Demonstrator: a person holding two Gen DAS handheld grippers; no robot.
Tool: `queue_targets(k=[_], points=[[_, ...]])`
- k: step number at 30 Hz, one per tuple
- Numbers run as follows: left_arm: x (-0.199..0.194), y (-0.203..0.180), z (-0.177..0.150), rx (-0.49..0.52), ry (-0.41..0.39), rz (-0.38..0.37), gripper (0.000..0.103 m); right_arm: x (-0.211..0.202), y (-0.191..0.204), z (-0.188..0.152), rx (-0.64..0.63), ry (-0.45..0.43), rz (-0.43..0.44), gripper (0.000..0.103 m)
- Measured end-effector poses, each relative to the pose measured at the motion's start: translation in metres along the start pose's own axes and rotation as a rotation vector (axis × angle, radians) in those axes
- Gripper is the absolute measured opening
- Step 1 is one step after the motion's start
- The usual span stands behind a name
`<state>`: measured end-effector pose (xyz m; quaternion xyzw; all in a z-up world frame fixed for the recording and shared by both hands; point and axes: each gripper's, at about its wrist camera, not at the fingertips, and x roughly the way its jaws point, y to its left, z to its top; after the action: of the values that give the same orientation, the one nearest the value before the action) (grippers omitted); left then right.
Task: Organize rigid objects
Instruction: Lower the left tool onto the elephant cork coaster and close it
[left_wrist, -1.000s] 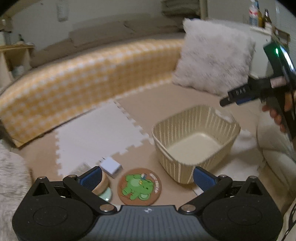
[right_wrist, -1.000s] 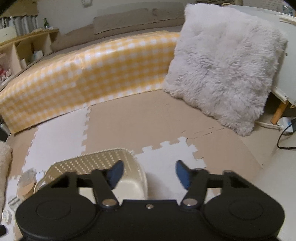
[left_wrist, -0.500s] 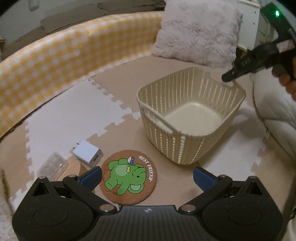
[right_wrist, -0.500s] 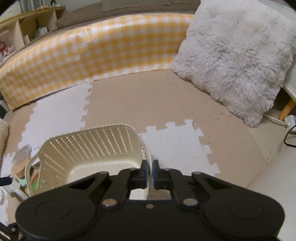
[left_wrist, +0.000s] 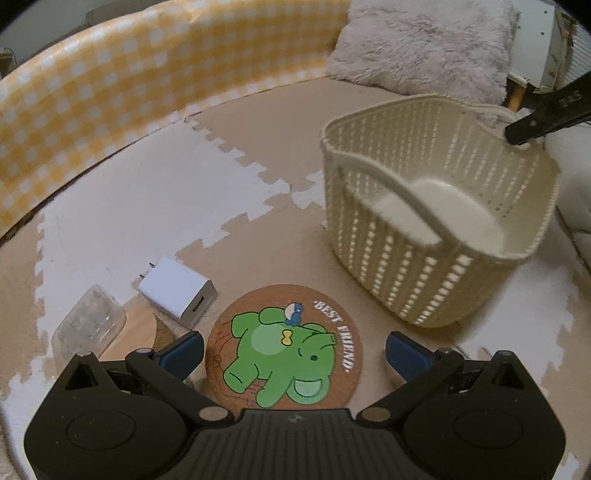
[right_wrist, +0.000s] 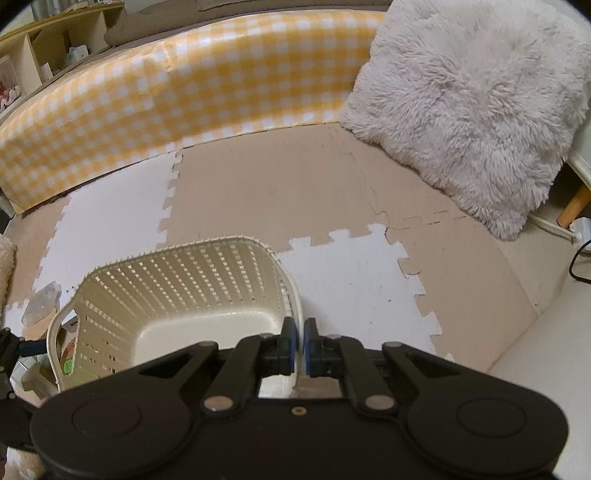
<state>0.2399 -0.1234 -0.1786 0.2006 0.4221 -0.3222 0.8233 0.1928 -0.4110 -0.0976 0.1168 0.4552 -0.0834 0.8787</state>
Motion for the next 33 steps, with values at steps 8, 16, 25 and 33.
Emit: queue_targets(k=[8,16,25,33], points=[[0.017,0.020,-0.006,-0.097,0.060,-0.019,0.103,0.001,-0.002,0.001,0.001,0.003,0.005,0.005],[0.017,0.020,-0.006,-0.078,0.057,0.002,0.103,0.000,-0.001,0.000,0.007,0.007,0.005,0.005],[0.014,0.009,0.000,-0.061,0.082,0.006,0.099,0.000,0.000,0.000,0.006,0.008,0.004,0.005],[-0.006,0.011,0.000,-0.116,0.114,0.000,0.099,0.000,0.000,-0.001,0.012,0.002,0.007,0.005]])
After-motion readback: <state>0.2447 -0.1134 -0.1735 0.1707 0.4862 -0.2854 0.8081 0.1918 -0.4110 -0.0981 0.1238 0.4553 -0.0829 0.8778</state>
